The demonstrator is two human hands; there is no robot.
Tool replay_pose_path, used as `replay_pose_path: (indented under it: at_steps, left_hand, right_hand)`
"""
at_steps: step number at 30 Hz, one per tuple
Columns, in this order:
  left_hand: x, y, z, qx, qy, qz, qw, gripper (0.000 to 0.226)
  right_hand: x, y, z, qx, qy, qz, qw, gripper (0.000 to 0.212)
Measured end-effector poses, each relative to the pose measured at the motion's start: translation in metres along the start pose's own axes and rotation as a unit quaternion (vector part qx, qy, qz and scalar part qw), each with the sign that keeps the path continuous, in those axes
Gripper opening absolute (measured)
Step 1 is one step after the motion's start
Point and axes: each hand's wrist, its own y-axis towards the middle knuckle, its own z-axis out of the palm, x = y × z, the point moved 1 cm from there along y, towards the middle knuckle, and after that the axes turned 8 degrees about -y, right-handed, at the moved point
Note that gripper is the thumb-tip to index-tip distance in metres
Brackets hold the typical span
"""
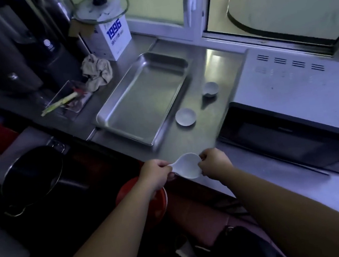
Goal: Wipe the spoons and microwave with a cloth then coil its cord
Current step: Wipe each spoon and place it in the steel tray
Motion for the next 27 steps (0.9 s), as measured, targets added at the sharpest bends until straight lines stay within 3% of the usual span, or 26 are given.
replay_pose_path:
  at_steps: [7,15,27]
  left_hand:
    - [-0.024,0.031,-0.024,-0.024,-0.059,-0.026,0.998,0.012]
    - [-0.074,0.071,-0.028,-0.079,-0.047,-0.003,0.996,0.017]
    - [-0.118,0.136,-0.066,-0.095,-0.029,0.007,0.995,0.008]
  right_hand:
    - [0.051,0.039,-0.011,0.005,-0.022,-0.031,0.999,0.015]
    - [0.106,0.103,-0.042,0.024,-0.135,-0.09,0.986,0.018]
    - [0.181,0.193,-0.04,0.013,-0.139,-0.129,0.982,0.028]
